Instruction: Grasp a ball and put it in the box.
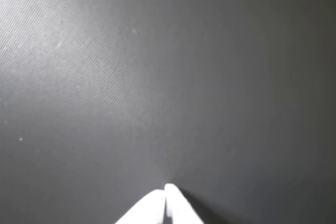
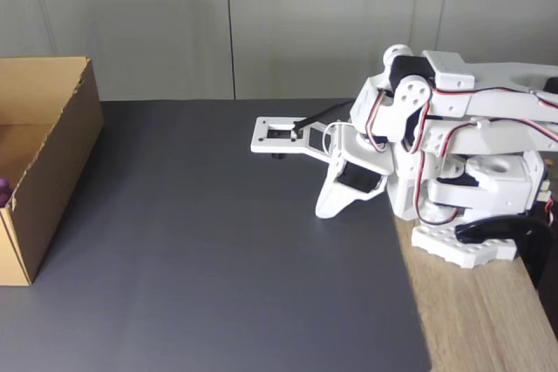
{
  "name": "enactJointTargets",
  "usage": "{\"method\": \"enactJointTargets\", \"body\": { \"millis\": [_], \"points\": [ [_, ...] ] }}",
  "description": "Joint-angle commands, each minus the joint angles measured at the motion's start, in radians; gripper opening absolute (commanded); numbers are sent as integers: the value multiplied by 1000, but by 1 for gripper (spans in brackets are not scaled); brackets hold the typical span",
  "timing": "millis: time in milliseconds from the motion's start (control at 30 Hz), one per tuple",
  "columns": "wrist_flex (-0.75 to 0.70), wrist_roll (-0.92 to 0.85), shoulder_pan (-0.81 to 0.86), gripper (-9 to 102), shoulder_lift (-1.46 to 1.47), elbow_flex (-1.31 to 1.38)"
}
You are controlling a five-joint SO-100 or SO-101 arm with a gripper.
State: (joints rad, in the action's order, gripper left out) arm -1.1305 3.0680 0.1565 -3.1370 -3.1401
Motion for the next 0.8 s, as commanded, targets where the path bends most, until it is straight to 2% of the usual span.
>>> {"method": "enactJointTargets", "body": {
  "millis": [0, 767],
  "points": [
    [-2, -5, 9, 0, 6, -6],
    [-2, -5, 20, 0, 6, -6]
  ]
}}
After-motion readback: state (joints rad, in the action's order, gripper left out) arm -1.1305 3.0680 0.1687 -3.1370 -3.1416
